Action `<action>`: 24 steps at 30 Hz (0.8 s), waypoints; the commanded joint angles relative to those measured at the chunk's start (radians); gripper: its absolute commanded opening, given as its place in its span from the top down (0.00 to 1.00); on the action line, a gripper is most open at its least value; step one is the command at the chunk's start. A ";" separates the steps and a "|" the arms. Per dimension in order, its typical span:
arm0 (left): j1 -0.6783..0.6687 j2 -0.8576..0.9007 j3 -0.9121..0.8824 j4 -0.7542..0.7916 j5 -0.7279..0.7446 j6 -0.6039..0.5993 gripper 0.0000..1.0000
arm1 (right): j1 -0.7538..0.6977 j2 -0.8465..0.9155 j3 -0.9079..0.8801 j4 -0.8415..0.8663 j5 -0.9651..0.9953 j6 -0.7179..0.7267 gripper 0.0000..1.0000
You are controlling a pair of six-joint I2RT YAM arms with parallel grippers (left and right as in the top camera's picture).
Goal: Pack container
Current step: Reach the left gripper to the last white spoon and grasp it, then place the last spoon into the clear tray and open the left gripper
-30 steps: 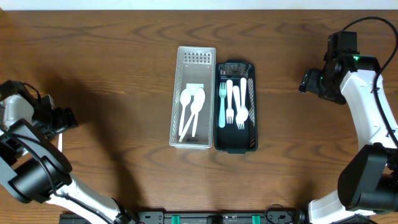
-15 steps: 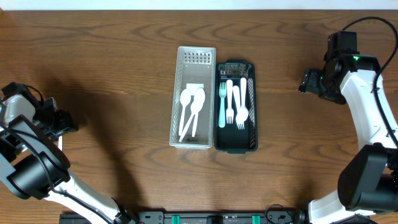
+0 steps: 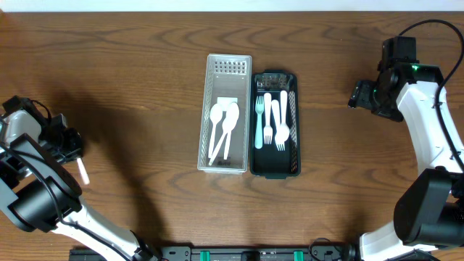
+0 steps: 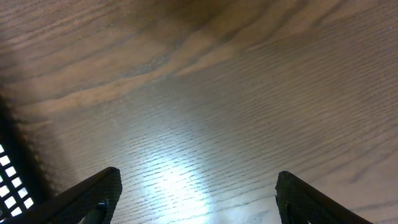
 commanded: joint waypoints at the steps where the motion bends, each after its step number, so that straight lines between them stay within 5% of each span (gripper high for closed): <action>1: 0.000 0.029 -0.003 -0.005 0.007 -0.002 0.94 | -0.005 0.009 -0.005 -0.002 0.012 -0.005 0.17; 13: -0.044 -0.062 0.061 -0.093 0.101 -0.055 0.94 | -0.005 0.009 -0.005 0.000 0.013 -0.005 0.17; 24: -0.518 -0.496 0.109 -0.183 0.103 -0.154 0.94 | -0.005 0.009 -0.005 0.014 0.012 -0.005 0.17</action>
